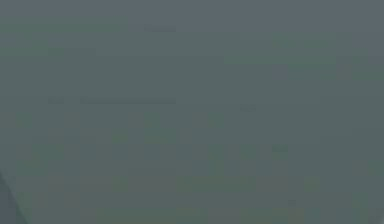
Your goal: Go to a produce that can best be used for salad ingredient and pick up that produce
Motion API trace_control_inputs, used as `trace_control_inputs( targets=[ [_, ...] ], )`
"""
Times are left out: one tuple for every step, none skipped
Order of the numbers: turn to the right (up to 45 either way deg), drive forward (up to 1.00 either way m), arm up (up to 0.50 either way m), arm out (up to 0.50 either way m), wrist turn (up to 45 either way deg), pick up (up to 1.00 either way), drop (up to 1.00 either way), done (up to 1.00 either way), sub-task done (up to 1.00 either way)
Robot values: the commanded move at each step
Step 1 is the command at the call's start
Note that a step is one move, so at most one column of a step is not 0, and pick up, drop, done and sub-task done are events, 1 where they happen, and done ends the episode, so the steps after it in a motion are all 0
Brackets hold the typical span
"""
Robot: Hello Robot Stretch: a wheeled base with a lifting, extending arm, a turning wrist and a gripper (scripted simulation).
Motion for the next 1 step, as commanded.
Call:
trace_control_inputs(
  targets=[
    [45.0,0.00,0.00,0.00,0.0,0.00,0.00,0.00,0.00]
  ],
)
